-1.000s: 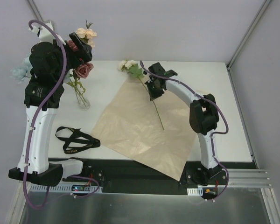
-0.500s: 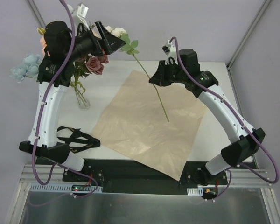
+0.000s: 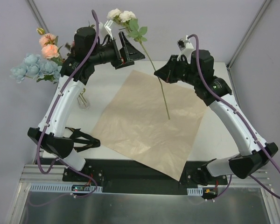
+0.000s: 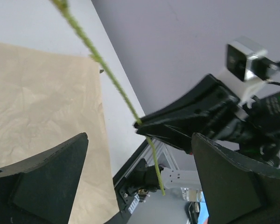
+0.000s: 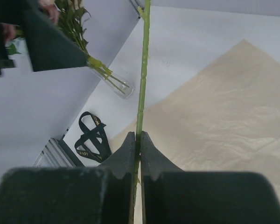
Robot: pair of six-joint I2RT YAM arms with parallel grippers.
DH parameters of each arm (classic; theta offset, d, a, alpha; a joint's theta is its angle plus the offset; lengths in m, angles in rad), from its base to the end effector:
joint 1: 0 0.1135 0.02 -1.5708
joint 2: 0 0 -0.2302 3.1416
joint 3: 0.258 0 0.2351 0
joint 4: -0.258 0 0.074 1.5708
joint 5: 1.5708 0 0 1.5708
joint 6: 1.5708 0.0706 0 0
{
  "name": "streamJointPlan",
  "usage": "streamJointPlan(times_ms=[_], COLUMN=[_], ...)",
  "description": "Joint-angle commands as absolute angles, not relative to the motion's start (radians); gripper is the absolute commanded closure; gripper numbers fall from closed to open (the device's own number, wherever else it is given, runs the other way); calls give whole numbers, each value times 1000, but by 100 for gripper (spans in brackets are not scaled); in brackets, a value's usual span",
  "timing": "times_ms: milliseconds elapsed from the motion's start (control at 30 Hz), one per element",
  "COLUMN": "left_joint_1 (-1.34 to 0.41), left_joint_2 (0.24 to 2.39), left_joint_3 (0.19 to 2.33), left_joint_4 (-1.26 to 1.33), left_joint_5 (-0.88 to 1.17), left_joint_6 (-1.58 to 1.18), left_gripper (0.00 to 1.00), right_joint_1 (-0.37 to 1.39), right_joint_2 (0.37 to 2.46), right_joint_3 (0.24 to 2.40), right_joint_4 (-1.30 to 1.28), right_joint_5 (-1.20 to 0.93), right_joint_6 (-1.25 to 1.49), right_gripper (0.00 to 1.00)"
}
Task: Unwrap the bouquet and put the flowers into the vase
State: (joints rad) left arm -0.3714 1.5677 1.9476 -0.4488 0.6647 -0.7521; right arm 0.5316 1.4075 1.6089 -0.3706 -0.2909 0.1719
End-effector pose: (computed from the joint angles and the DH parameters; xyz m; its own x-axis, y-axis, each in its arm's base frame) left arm 0.2986 -0.1630 0.4748 -0.6337 -0.3302 -0.6995 0.5835 0.3896 -0.7126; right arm 0.2767 0.1862 0.4210 -0.2678 0.0326 -0.9629 -0.6937 0.6870 0.2162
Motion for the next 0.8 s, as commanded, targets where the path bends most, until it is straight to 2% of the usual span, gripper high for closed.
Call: streamJointPlan(times_ms=[0, 367, 467, 500, 533, 567, 600, 633, 700, 733, 767], left_joint_1=[-379, -400, -400, -400, -400, -400, -400, -400, -400, -400, -400], left_joint_2=[1629, 1758, 1755, 1752, 1749, 1743, 1726, 1717, 1694, 1683, 1669], left_joint_3=[2014, 2183, 2201, 2213, 2221, 2223, 2224, 2232, 2267, 2279, 2286], left_joint_4=[-413, -411, -411, -413, -413, -413, -413, -413, -414, -414, -416], left_joint_5=[677, 675, 667, 664, 661, 652, 626, 618, 603, 574, 551], left_joint_6=[-848, -845, -812, -796, -763, -746, -729, -685, -628, -573, -545], left_gripper=[9, 23, 55, 80, 92, 100, 100, 100, 100, 100, 100], right_joint_1=[535, 591, 607, 610, 614, 612, 614, 615, 614, 614, 608], right_joint_2=[1327, 1322, 1328, 1338, 1344, 1351, 1367, 1374, 1381, 1379, 1376], right_joint_3=[1634, 1632, 1638, 1652, 1660, 1672, 1683, 1703, 1709, 1701, 1694], right_joint_4=[-262, -247, -247, -250, -270, -284, -296, -333, -373, -383, -393], right_joint_5=[-305, -333, -337, -337, -341, -350, -353, -353, -330, -310, -264], right_joint_6=[179, 160, 137, 130, 115, 110, 104, 97, 86, 83, 80], right_gripper=[99, 100, 100, 100, 100, 100, 96, 74, 55, 42, 36])
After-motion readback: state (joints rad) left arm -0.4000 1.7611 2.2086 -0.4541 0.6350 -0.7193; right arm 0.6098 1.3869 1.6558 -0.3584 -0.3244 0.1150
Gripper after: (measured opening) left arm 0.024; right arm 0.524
